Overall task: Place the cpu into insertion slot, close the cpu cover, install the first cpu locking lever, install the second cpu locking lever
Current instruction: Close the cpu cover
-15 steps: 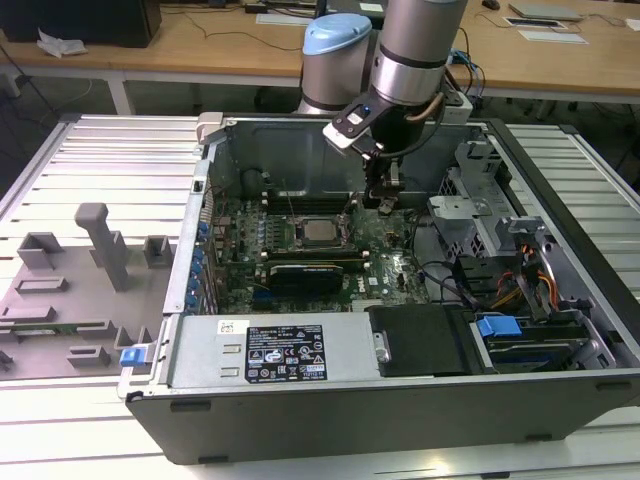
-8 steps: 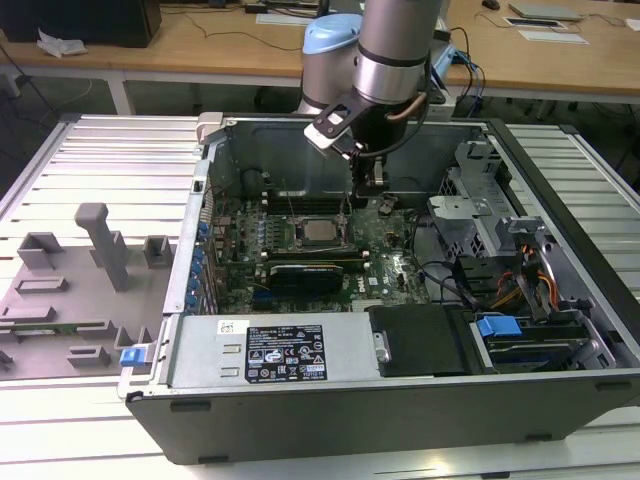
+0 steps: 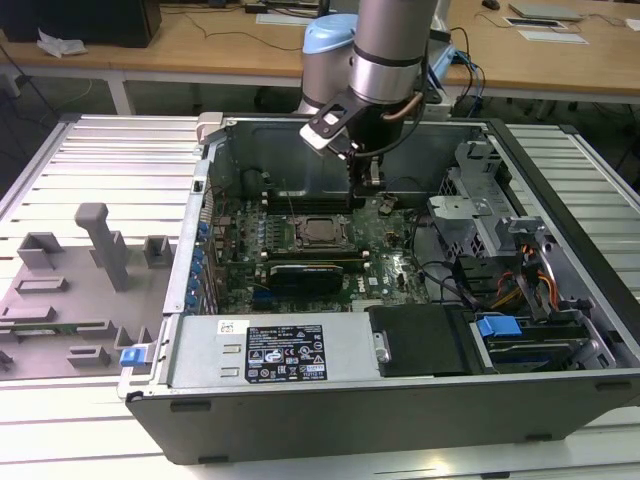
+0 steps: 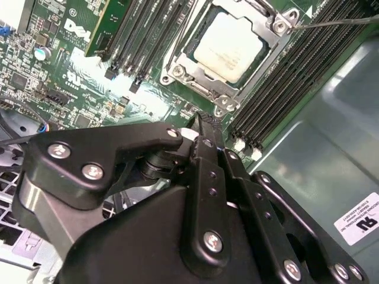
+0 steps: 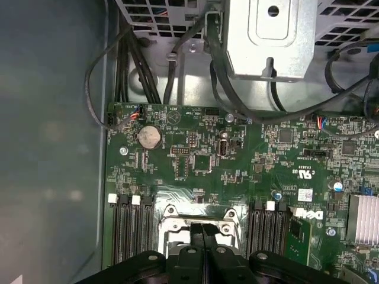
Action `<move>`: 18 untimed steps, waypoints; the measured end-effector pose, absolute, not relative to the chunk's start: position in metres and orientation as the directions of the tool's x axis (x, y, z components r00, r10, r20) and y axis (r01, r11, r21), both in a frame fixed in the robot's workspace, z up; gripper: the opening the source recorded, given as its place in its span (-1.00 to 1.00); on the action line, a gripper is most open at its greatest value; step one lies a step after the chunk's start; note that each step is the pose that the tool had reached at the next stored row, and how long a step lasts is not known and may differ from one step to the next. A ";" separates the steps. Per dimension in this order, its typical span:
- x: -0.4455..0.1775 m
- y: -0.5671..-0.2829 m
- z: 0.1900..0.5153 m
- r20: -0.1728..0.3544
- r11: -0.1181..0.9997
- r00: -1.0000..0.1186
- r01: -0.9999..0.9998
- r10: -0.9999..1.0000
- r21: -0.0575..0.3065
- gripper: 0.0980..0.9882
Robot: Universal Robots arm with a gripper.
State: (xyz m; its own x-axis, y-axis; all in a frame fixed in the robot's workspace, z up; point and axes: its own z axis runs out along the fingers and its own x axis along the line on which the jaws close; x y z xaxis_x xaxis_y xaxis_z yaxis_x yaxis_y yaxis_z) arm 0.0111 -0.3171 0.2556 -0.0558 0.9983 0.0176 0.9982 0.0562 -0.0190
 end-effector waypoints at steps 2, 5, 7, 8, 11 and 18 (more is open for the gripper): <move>0.004 -0.317 0.255 0.016 0.056 -0.056 0.998 0.998 0.009 -0.98; -0.007 -0.317 0.255 0.016 0.056 -0.056 0.998 0.998 0.017 -0.98; -0.013 -0.317 0.253 0.016 0.056 -0.056 0.998 0.998 0.018 -0.98; -0.016 -0.318 0.252 0.016 0.056 -0.056 0.998 0.998 0.019 -0.98; -0.022 -0.318 0.249 0.016 0.056 -0.056 0.998 0.998 0.018 -0.98; -0.041 -0.318 0.239 0.016 0.053 -0.053 0.998 0.998 0.018 -0.98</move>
